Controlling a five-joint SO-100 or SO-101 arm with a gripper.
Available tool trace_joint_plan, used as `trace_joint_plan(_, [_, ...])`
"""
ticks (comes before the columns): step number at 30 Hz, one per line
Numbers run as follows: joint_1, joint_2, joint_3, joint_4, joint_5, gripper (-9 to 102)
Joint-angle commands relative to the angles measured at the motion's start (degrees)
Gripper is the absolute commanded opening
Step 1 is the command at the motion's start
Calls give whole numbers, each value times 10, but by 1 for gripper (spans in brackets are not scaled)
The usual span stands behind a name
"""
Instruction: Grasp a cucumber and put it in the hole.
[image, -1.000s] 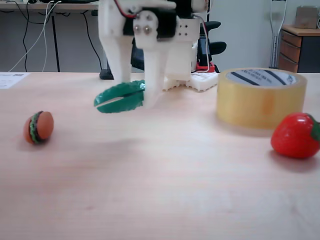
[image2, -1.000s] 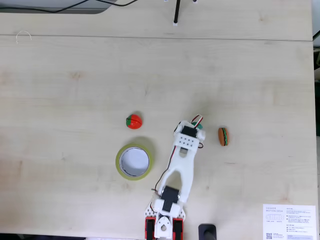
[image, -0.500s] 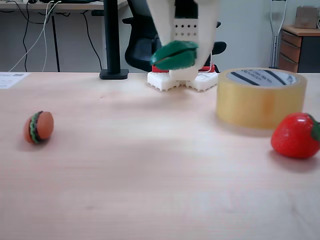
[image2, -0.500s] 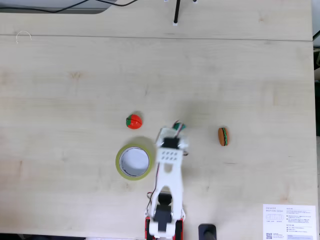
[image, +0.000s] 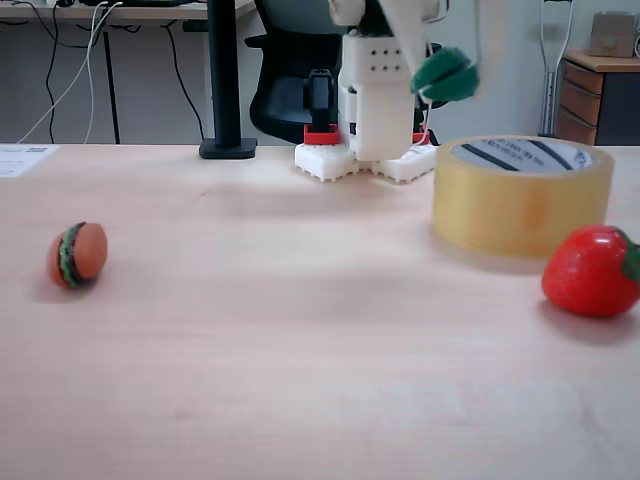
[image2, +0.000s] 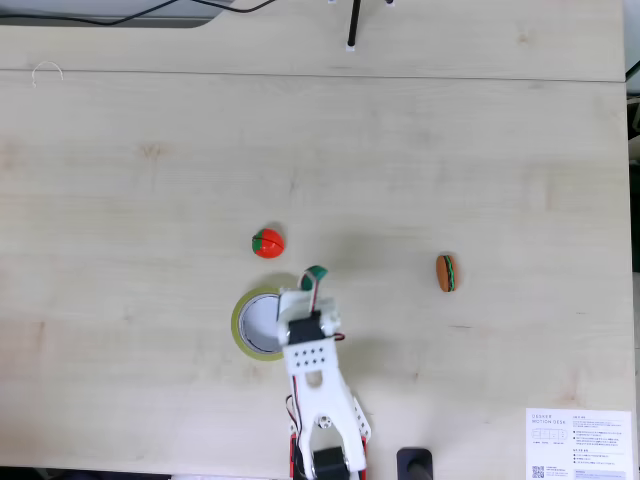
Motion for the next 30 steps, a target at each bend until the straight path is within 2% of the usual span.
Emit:
trace_joint_plan(1, [-40, 47, -1, 5, -4, 5])
trace_joint_plan(13, [-159, 115, 37, 11, -4, 7])
trace_joint_plan(24, [-166, 117, 38, 11, -11, 10])
trace_joint_plan(27, [-166, 116, 41, 11, -11, 14])
trace_joint_plan(30, [-166, 116, 53, 11, -11, 23])
